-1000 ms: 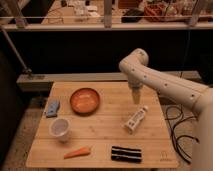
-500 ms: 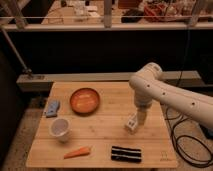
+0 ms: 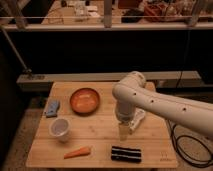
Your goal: Move the arm in a circular motion
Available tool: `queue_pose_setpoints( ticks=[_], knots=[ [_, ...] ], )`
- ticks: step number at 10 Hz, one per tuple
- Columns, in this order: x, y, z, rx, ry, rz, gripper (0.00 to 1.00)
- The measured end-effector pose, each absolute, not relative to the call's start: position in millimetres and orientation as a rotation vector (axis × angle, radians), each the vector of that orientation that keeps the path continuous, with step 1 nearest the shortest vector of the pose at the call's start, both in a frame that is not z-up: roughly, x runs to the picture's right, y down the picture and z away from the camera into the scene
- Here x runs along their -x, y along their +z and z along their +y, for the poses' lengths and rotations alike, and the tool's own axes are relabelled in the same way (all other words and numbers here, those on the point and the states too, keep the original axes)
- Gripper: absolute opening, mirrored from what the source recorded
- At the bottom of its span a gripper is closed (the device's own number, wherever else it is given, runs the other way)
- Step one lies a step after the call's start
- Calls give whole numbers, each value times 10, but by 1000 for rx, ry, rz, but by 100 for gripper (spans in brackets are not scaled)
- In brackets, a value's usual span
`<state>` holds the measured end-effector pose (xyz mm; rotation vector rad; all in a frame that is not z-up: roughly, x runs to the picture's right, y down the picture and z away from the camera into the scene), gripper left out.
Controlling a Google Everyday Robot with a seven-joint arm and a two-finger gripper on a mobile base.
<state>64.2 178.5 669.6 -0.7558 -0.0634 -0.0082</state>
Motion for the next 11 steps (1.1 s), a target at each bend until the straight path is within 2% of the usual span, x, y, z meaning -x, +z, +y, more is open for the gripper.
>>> queue_pose_setpoints(
  ticks=[3,6,8,11],
  knots=[
    [127,6755,1863,770,-163,-185,80],
    [787,7095,1765,739,-279,-262,80],
    [1069,7462,1455,690,-320,-275,80],
    [1062,7977,894,634,-305,-225,80]
  ],
)
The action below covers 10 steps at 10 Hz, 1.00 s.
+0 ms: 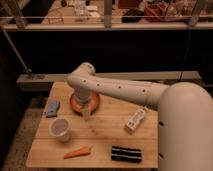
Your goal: Move the arm in a circular motion
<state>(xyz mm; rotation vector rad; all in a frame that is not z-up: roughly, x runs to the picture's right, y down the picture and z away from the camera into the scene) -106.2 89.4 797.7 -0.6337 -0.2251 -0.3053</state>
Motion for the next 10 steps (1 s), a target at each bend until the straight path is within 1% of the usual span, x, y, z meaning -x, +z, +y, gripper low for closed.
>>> queue_pose_setpoints(
  ticks=[2,5,7,10],
  knots=[
    [782,8291,561,616,-239,-158,80],
    [115,8487,334,597,-143,-67,80],
    [-388,8520,255,575,-62,-9,80],
    [-1128,8397,264,536,53,70,80]
  ],
)
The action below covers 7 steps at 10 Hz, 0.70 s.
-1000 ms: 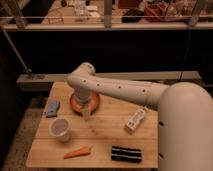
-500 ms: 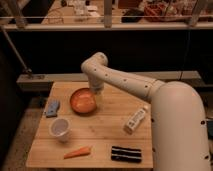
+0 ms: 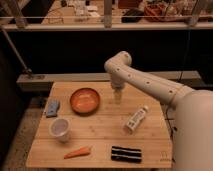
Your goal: Move the arm in a circular motion
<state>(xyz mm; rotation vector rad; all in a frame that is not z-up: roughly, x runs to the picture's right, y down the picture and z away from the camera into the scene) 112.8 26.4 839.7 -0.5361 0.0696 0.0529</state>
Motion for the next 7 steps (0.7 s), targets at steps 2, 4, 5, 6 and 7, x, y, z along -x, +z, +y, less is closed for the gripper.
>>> queue_pose_setpoints(
  ticks=[2,4,5,6,7],
  knots=[
    [-1691,8148,419,513,132,132,80],
    [-2048,7847,654,500,188,169,80],
    [-2176,7652,831,503,209,177,80],
    [-2241,7462,1037,524,231,164,80],
    [-2267,7341,1189,551,239,139,80]
  ],
)
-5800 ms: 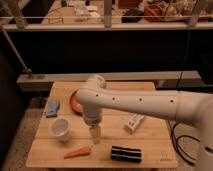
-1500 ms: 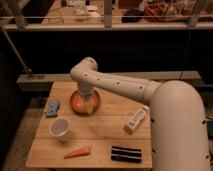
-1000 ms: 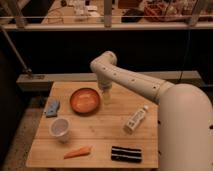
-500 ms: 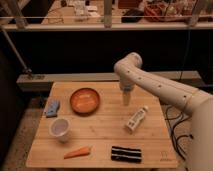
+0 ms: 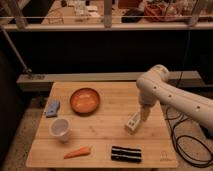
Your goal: Move the arm in a circular motion
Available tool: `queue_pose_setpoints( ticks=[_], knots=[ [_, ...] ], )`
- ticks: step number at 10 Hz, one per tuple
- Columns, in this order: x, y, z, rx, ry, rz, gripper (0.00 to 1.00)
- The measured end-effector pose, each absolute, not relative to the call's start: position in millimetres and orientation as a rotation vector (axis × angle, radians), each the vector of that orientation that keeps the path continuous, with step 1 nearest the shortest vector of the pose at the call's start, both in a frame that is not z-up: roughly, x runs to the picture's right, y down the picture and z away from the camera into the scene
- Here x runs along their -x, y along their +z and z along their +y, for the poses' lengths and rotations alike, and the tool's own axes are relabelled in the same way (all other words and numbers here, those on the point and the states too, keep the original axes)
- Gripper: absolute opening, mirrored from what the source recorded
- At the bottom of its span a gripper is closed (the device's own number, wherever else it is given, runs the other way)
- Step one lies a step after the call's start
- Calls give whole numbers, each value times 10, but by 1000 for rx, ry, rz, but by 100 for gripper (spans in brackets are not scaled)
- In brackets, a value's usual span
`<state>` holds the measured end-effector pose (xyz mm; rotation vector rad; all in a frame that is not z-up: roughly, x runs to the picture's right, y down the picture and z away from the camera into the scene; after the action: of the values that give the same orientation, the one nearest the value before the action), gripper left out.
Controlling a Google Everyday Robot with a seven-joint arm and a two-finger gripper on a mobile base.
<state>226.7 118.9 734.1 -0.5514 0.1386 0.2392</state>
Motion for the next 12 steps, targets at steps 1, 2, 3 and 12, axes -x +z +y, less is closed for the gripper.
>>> queue_pose_setpoints(
  ticks=[1,2,3,12],
  knots=[
    [-2219,7227,1336,591,237,96,80],
    [-2128,7155,1425,629,222,60,80],
    [-1987,7096,1503,669,197,27,80],
    [-39,6689,1957,828,-159,-134,80]
  ],
)
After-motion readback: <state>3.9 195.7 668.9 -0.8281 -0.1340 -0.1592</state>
